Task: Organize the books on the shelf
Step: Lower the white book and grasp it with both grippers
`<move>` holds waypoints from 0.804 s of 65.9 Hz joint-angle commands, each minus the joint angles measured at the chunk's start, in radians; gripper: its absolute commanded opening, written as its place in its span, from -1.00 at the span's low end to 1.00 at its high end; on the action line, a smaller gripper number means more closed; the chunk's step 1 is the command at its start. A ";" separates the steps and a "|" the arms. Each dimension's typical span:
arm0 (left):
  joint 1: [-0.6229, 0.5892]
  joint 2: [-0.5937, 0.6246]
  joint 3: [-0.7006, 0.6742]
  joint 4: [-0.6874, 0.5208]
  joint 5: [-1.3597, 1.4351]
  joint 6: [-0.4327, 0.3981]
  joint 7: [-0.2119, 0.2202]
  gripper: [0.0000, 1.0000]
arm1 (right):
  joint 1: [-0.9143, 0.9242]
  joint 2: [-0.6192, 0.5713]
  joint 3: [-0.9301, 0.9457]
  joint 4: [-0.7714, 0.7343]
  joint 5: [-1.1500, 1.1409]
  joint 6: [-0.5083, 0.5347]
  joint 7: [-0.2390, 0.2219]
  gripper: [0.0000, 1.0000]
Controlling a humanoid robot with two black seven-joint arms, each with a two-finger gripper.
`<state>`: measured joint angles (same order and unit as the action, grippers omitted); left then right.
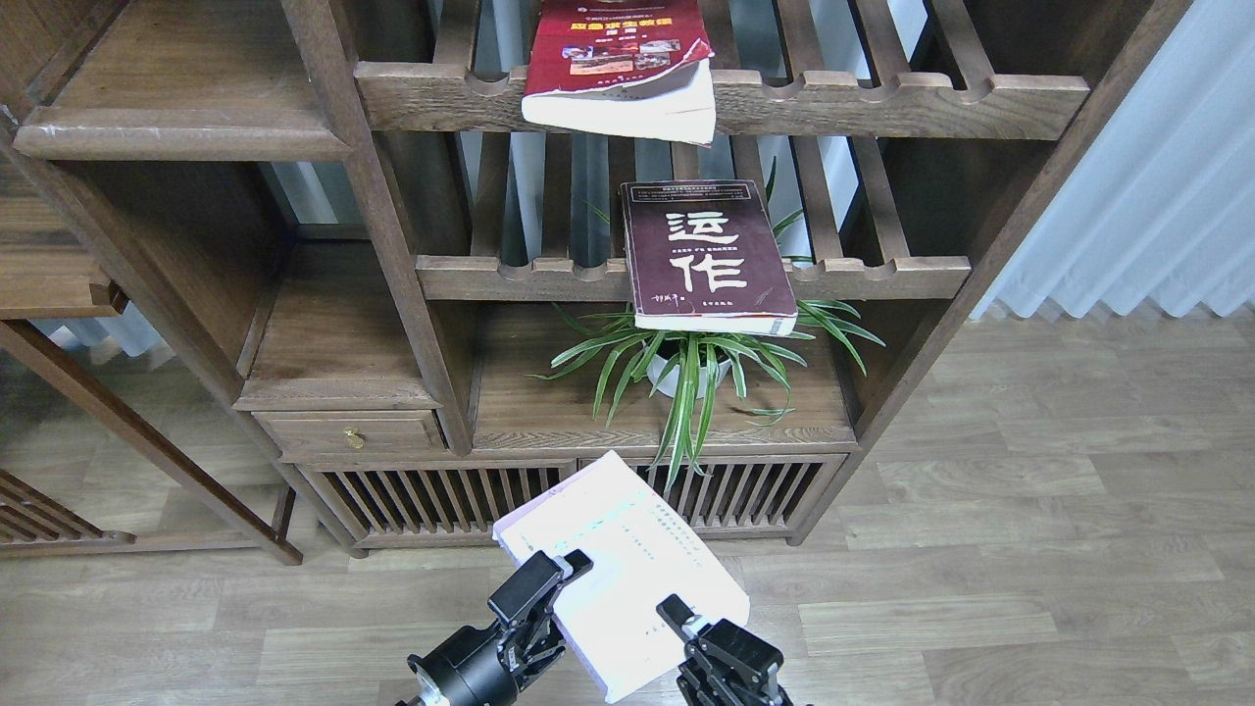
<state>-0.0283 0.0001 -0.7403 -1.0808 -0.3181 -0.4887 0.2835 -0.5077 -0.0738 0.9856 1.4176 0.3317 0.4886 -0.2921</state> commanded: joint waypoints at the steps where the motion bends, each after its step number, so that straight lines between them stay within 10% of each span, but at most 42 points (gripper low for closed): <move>1: 0.004 0.000 0.007 0.002 -0.006 0.000 0.000 0.06 | 0.000 0.000 -0.002 0.001 0.000 0.000 -0.001 -0.87; 24: -0.007 0.000 0.042 0.002 -0.110 0.000 0.008 -0.81 | 0.000 0.000 -0.001 0.000 -0.002 0.000 -0.002 -0.87; 53: -0.007 0.004 0.035 -0.021 -0.142 0.000 0.013 -0.90 | 0.000 0.000 0.008 -0.038 -0.006 0.000 -0.001 -0.77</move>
<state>-0.0361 0.0001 -0.6877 -1.0966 -0.4584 -0.4882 0.2954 -0.5079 -0.0735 0.9893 1.3963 0.3271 0.4893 -0.2956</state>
